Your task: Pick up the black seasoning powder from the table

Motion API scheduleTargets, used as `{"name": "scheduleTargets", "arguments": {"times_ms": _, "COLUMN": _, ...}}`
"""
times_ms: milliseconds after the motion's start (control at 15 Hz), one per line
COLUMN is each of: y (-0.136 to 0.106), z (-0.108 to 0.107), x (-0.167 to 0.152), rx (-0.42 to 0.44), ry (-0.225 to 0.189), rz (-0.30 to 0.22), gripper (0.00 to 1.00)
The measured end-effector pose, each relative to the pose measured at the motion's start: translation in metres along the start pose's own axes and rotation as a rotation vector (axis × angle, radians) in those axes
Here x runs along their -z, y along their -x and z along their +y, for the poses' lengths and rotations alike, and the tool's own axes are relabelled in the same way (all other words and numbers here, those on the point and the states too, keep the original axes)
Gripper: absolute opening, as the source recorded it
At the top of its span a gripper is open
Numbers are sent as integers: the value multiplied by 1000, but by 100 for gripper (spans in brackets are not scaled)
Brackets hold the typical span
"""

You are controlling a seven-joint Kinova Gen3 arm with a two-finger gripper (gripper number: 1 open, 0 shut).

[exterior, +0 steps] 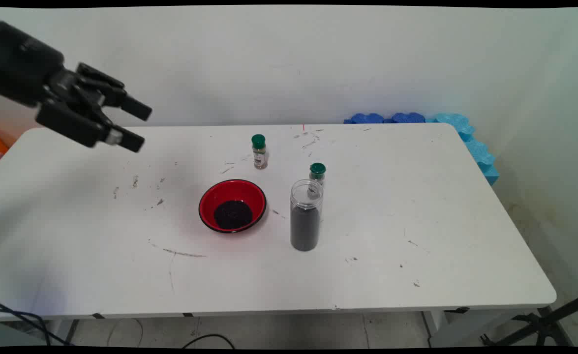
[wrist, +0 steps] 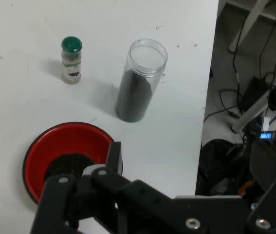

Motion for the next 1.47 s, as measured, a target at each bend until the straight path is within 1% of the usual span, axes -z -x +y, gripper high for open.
{"name": "scheduleTargets", "arguments": {"times_ms": 267, "y": 13, "z": 7, "x": -34, "rx": 17, "ry": 12, "rz": -10, "gripper": 100}}
{"name": "scheduleTargets", "arguments": {"times_ms": 600, "y": 29, "z": 14, "x": -97, "rx": 2, "ry": 28, "rz": -20, "gripper": 100}}
{"name": "scheduleTargets", "arguments": {"times_ms": 867, "y": 33, "z": 10, "x": -135, "rx": -21, "ry": 21, "rz": -12, "gripper": 100}}
{"name": "scheduleTargets", "arguments": {"times_ms": 1133, "y": 37, "z": 4, "x": -180, "rx": -44, "ry": 17, "rz": -1, "gripper": 100}}
{"name": "scheduleTargets", "arguments": {"times_ms": 1467, "y": 36, "z": -4, "x": -229, "rx": -60, "ry": 13, "rz": 24, "gripper": 100}}
